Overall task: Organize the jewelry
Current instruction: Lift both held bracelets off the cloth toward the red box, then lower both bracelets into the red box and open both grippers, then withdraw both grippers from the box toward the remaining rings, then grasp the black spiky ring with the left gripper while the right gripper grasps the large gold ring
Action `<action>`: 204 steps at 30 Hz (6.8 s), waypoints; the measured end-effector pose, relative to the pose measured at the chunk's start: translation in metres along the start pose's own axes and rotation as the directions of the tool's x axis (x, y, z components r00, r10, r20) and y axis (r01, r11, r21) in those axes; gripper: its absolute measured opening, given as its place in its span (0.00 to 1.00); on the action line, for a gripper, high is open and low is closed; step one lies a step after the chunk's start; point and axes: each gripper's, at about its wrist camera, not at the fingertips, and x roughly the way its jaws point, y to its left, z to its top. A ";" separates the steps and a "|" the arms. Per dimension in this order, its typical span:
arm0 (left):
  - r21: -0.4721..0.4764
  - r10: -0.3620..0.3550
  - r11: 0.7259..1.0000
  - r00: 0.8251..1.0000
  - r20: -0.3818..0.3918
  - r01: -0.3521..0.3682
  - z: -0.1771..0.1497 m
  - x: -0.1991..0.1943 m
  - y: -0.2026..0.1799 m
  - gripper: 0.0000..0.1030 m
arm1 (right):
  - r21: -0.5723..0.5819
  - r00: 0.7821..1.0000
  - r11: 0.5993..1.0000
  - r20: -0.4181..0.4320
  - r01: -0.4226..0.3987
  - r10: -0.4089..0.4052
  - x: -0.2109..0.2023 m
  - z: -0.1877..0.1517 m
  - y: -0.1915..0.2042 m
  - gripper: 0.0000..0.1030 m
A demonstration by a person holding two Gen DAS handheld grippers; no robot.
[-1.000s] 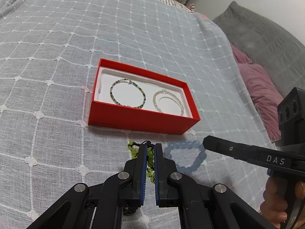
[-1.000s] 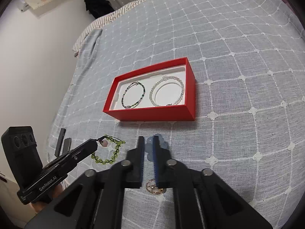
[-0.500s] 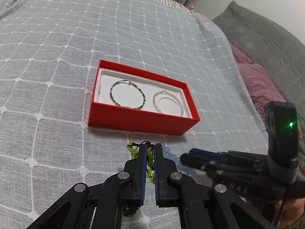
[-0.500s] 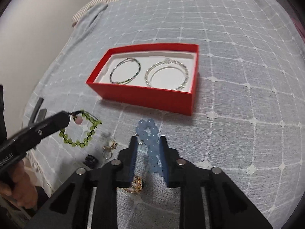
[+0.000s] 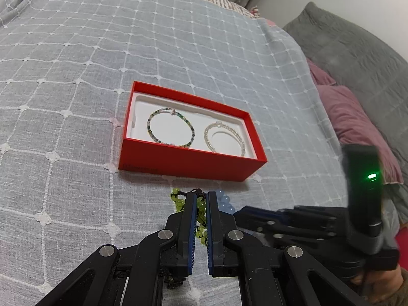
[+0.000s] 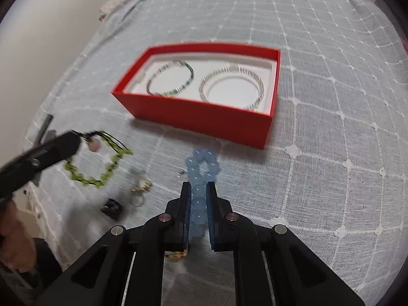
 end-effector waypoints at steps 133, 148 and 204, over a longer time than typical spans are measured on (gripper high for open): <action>0.076 0.178 0.983 0.971 -0.160 -0.168 -0.028 0.024 0.002 0.39 | 0.050 0.998 0.998 0.042 -0.038 0.036 -0.051 -0.010 0.001 0.27; 0.157 0.235 0.967 0.942 -0.238 -0.201 -0.055 0.041 -0.009 0.39 | 0.078 0.990 0.990 -0.070 -0.119 0.125 -0.028 -0.018 0.001 0.27; 0.180 0.195 0.969 0.968 -0.156 -0.167 -0.047 0.023 -0.017 0.22 | 0.006 0.987 0.997 -0.144 -0.077 0.077 0.004 -0.022 0.016 0.30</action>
